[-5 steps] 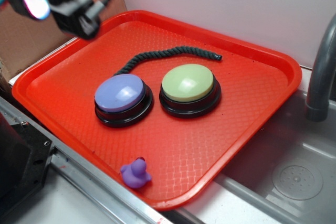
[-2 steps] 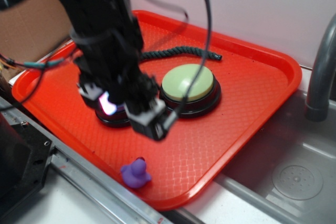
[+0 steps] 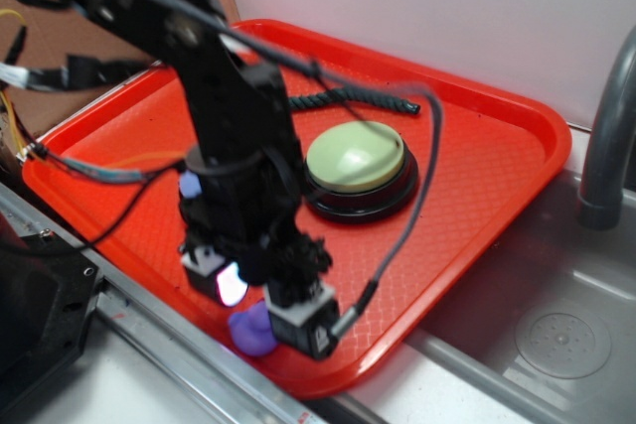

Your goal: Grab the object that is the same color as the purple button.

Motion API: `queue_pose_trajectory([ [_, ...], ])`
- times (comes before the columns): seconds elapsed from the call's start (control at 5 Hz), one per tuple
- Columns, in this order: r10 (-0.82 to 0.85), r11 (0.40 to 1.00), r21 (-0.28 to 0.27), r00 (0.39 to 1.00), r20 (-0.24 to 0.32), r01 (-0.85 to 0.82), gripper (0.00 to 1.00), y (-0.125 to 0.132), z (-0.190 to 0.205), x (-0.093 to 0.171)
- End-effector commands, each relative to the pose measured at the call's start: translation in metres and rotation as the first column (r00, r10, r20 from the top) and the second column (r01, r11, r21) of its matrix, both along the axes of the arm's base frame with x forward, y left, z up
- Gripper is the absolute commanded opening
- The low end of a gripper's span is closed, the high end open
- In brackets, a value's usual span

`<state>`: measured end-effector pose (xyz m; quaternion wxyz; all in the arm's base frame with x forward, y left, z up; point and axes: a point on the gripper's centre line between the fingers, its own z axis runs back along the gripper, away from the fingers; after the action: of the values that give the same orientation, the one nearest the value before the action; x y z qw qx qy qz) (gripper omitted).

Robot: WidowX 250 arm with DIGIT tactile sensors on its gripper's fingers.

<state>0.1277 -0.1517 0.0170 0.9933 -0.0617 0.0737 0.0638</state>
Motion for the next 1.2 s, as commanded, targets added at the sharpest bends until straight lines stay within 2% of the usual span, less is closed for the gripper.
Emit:
queue_pose_trajectory([
  [0.0, 0.036, 0.999, -0.019, 0.999, -0.017, -0.036, 0.79, -0.013, -0.003, -0.001],
  [0.2, 0.070, 0.998, 0.007, 0.997, -0.011, -0.070, 0.00, -0.011, -0.001, -0.003],
  [0.4, 0.100, 0.995, 0.015, 0.995, 0.002, -0.100, 0.00, -0.009, 0.003, -0.005],
  [0.8, 0.045, 0.998, 0.040, 0.998, 0.031, -0.047, 0.00, -0.002, 0.016, 0.000],
  [1.0, 0.013, 0.998, 0.052, 0.996, 0.083, -0.017, 0.00, 0.013, 0.040, 0.010],
])
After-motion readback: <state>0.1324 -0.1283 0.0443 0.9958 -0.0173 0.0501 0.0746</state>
